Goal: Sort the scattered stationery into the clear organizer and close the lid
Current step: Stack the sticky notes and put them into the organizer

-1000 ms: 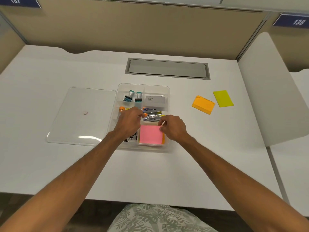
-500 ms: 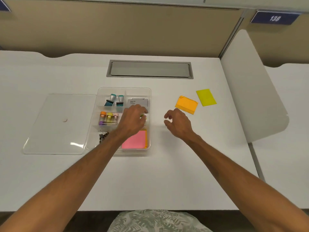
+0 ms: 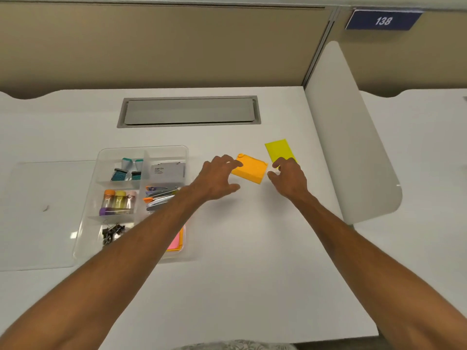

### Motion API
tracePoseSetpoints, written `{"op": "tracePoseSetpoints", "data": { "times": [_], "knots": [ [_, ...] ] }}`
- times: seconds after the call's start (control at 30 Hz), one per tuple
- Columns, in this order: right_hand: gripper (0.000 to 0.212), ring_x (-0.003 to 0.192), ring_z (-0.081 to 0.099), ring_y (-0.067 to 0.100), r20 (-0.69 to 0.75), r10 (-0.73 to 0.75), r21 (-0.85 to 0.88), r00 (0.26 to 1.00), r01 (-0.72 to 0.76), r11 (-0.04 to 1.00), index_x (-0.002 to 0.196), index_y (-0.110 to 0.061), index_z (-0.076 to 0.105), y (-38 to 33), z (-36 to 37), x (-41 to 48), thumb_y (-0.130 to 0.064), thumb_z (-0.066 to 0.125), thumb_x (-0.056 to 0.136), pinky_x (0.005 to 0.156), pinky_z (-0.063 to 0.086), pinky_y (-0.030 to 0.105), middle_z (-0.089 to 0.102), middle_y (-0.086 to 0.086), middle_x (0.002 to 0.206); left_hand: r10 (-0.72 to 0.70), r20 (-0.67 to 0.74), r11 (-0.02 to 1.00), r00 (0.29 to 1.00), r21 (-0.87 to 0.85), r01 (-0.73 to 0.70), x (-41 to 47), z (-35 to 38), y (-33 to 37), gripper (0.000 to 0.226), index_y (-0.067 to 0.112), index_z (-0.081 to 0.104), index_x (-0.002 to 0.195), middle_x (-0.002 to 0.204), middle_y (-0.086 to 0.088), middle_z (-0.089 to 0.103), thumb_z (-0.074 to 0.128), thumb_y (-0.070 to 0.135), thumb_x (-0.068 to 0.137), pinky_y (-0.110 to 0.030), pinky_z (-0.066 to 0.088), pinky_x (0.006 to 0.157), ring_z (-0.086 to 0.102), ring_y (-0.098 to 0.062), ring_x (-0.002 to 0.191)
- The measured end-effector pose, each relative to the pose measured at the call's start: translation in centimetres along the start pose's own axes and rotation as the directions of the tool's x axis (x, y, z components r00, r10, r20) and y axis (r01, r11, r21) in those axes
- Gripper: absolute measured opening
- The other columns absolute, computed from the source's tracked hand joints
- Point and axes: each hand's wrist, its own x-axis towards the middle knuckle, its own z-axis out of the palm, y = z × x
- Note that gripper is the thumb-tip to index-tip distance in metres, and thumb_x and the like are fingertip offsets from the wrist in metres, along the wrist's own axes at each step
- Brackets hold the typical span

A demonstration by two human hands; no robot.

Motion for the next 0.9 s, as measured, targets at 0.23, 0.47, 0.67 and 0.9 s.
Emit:
{"op": "tracePoseSetpoints", "data": {
  "times": [0.23, 0.47, 0.67, 0.9],
  "knots": [
    [0.057, 0.121, 0.045, 0.038, -0.065, 0.11, -0.111, 0.992, -0.117, 0.987, 0.129, -0.006, 0.047, 2.1, -0.6, 5.5, -0.042, 0.064, 0.088, 0.093, 0.042, 0.05, 0.047, 0.018, 0.127, 0.016, 0.193, 0.999, 0.981, 0.035, -0.024, 6.0, 1.7, 1.5, 0.087, 0.024, 0.023, 0.152, 0.16, -0.009, 0.017, 0.071, 0.041, 0.082, -0.044, 0.023, 0.114, 0.018, -0.028, 0.146],
    [0.087, 0.126, 0.042, 0.034, -0.02, 0.28, -0.135, 0.96, -0.28, 0.951, 0.132, -0.009, 0.04, 2.1, 0.0, 8.7, -0.057, 0.078, 0.07, 0.091, 0.043, 0.053, 0.044, 0.014, 0.131, 0.023, 0.213, 0.975, 0.977, 0.209, -0.069, 10.3, 2.9, 1.4, 0.086, 0.016, 0.029, 0.147, 0.146, -0.01, 0.036, 0.074, 0.034, 0.076, -0.046, 0.029, 0.108, 0.034, -0.03, 0.134],
    [0.11, 0.132, 0.038, 0.036, 0.064, 0.414, -0.042, 0.908, -0.412, 0.91, 0.138, -0.008, 0.029, 1.9, -0.2, 10.4, -0.051, 0.089, 0.056, 0.097, 0.041, 0.056, 0.037, 0.015, 0.138, 0.012, 0.17, 0.947, 0.985, 0.314, -0.066, 11.5, 3.1, 1.2, 0.076, 0.016, 0.041, 0.131, 0.13, -0.01, 0.04, 0.077, 0.038, 0.068, -0.044, 0.035, 0.093, 0.039, -0.03, 0.118],
    [0.108, 0.127, 0.044, 0.035, 0.054, 0.404, -0.103, 0.913, -0.398, 0.912, 0.139, -0.014, 0.026, 1.3, -0.7, 10.0, -0.047, 0.089, 0.058, 0.096, 0.039, 0.052, 0.043, 0.014, 0.135, -0.001, 0.119, 0.97, 0.993, 0.243, -0.028, 11.0, 2.9, 1.3, 0.074, 0.012, 0.037, 0.125, 0.117, -0.008, 0.051, 0.078, 0.032, 0.067, -0.042, 0.034, 0.087, 0.049, -0.029, 0.107]
  ]
}}
